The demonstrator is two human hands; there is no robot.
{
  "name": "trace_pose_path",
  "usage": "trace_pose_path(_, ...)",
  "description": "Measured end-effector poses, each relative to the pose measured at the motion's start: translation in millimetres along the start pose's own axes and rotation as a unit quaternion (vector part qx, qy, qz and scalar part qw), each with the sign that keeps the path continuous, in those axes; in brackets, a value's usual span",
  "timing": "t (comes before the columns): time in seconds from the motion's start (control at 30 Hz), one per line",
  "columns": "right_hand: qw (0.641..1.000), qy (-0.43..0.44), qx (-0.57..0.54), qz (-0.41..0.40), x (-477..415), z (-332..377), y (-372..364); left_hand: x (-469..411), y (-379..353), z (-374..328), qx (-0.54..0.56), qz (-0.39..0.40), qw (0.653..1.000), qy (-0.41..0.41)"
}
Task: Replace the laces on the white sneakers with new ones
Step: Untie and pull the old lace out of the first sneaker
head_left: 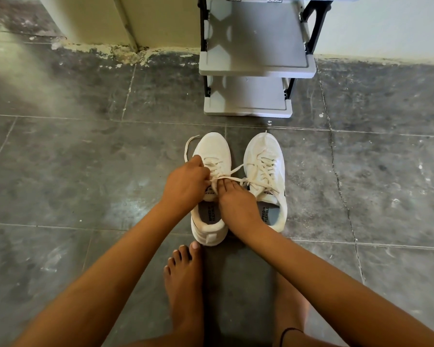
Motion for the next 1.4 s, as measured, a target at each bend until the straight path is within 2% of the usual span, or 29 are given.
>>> trace_pose_path(0.1, 1.000, 0.008, 0.001, 0.002, 0.1, 0.6, -1.9, -5.1, 10.1, -0.7, 0.149, -0.060, 0.986, 0.047)
trace_pose_path(0.17, 1.000, 0.007, 0.007, 0.005, -0.9, 0.3, -2.5, -8.6, 21.2, -1.0, 0.257, -0.088, 0.959, 0.076)
trace_pose_path(0.23, 1.000, 0.005, 0.013, 0.005, -1.7, 0.4, -2.3, -9.2, 25.9, 0.8, 0.320, -0.096, 0.937, 0.098)
trace_pose_path(0.3, 1.000, 0.008, 0.013, 0.003, -2.4, 1.2, -2.1, -8.1, 25.1, 5.3, 0.310, -0.083, 0.941, 0.105)
trace_pose_path(0.43, 1.000, 0.007, 0.014, 0.008, -2.2, 0.8, -3.0, -1.8, 7.8, 9.6, 0.099, 0.004, 0.994, 0.039)
trace_pose_path(0.5, 1.000, 0.006, 0.017, 0.006, -1.9, 0.2, -3.3, 3.8, 0.7, 7.1, 0.035, -0.004, 0.999, 0.019)
trace_pose_path(0.6, 1.000, 0.004, 0.017, 0.001, -2.3, 0.9, -3.3, 5.9, -3.7, 2.6, 0.013, -0.042, 0.999, 0.009)
trace_pose_path(0.67, 1.000, 0.003, 0.015, -0.001, -2.0, 1.1, -3.1, 3.5, -3.0, 0.6, 0.027, -0.059, 0.998, 0.003)
trace_pose_path(0.83, 1.000, 0.001, 0.023, -0.004, -0.1, 0.5, -2.9, 6.6, -1.6, 8.7, 0.177, -0.111, 0.978, 0.017)
trace_pose_path(0.93, 1.000, 0.005, 0.023, 0.000, -2.3, 3.7, -3.0, 11.9, -3.2, 12.8, 0.213, -0.143, 0.966, 0.031)
trace_pose_path(1.1, 1.000, 0.000, 0.022, -0.007, -0.7, 2.3, -0.6, 23.8, -13.3, 14.5, 0.231, -0.129, 0.956, 0.130)
trace_pose_path(1.23, 1.000, 0.002, 0.019, -0.009, -1.4, 2.9, -1.1, 34.9, -19.1, 18.7, 0.307, -0.148, 0.914, 0.222)
trace_pose_path(1.33, 1.000, -0.003, 0.020, -0.010, -0.6, 1.9, -0.1, 31.9, -19.6, 15.1, 0.353, -0.148, 0.893, 0.237)
trace_pose_path(1.4, 1.000, -0.003, 0.020, -0.011, 0.2, 1.3, -0.7, 28.6, -20.4, 13.1, 0.352, -0.139, 0.895, 0.234)
Point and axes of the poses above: each hand's wrist, its own x-axis away from the middle knuckle, its own y-axis out of the back of the hand, z = x × y, the point moved 3 cm from there along -x, towards the middle knuckle, and after that the axes turned 9 degrees about -z, right-handed, at the moved point
